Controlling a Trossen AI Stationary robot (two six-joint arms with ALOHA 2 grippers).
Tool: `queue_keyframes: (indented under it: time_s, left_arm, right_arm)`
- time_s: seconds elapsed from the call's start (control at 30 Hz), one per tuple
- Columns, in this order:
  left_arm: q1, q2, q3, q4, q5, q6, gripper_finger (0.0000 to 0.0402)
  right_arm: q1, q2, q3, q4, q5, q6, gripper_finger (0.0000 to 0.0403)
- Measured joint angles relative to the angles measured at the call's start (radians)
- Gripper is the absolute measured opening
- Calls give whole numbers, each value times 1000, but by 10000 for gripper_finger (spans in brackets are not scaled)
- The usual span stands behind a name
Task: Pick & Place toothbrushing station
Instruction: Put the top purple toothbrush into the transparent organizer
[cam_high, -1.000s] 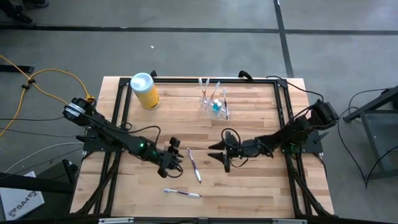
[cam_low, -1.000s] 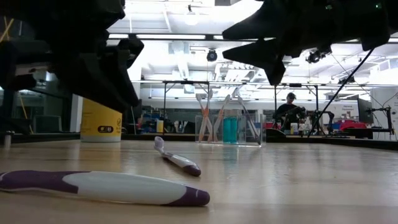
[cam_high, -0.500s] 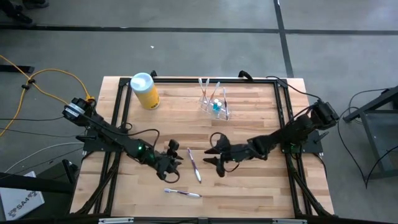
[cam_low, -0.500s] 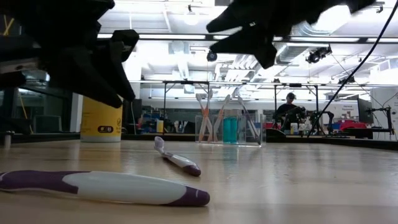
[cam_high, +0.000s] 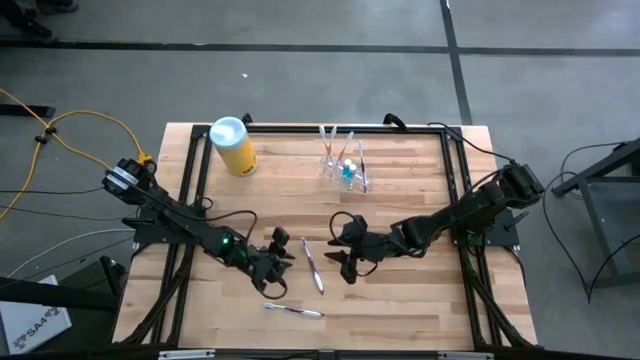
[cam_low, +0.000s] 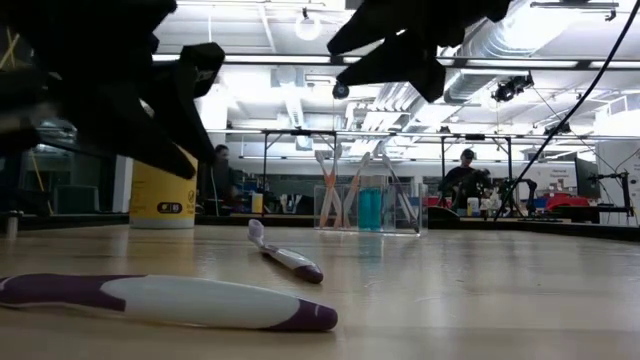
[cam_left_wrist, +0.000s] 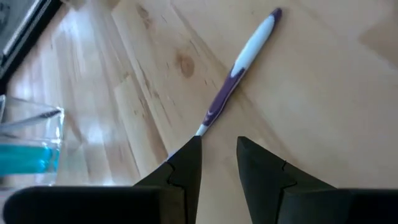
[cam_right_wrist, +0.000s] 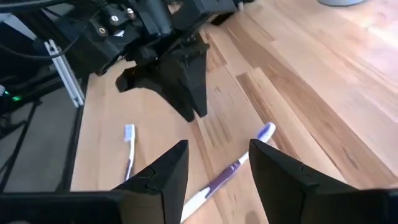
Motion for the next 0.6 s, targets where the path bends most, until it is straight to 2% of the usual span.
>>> queue_keyframes:
  time_s: [0.37,0.6]
  left_arm:
    - [98,68,0,34,-2,151,95]
    - [103,68,3,135,77,186,95]
  right_arm:
    - [33,0,0,3,2,6,160]
    - [44,0,0,-1,1,6,160]
